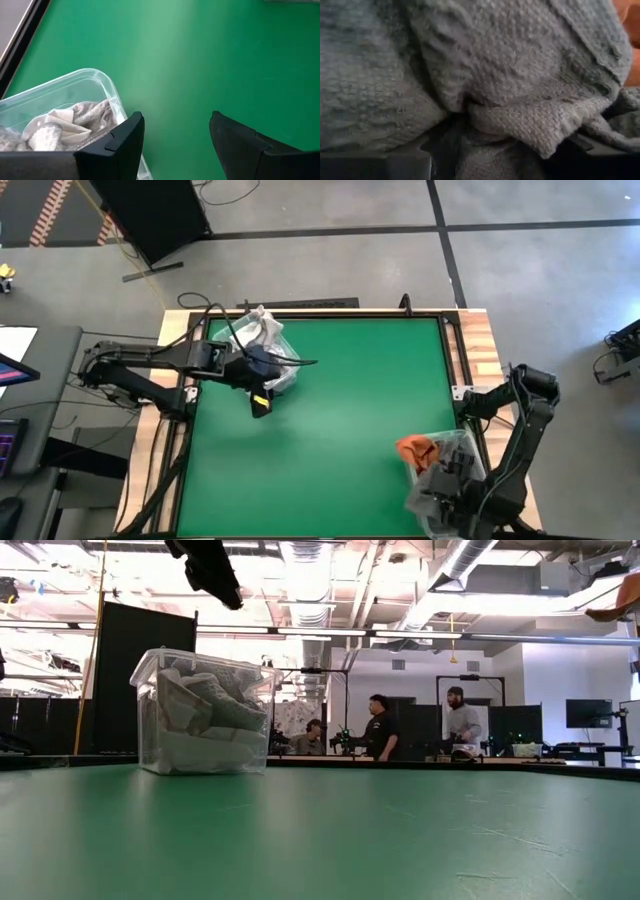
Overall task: Sort towels by color in basket
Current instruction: Adjust the gray towel into the bottom transparent bin
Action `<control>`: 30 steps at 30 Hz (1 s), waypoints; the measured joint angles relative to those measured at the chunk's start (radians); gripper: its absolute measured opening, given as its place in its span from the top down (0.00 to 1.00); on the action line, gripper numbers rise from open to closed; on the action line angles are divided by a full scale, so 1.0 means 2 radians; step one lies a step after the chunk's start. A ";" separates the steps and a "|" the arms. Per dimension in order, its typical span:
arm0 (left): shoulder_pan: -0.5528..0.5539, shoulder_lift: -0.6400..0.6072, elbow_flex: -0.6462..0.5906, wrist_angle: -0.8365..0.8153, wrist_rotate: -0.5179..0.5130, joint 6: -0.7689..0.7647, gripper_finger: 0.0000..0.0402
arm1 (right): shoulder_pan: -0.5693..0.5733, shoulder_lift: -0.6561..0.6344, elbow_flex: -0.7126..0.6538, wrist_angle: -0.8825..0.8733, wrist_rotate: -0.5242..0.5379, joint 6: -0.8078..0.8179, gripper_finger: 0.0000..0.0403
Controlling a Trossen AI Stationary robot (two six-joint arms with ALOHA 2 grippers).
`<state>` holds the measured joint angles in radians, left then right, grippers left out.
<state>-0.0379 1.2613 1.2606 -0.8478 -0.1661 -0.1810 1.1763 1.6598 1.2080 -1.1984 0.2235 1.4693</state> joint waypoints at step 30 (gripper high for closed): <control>-0.057 0.000 0.000 0.000 -0.089 0.039 0.47 | -0.036 -0.149 0.055 -0.068 0.040 -0.035 0.34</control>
<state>-0.1516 1.2610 1.2606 -0.8481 -0.3442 -0.1037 1.1051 1.3623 1.3186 -1.3353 0.3039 1.3998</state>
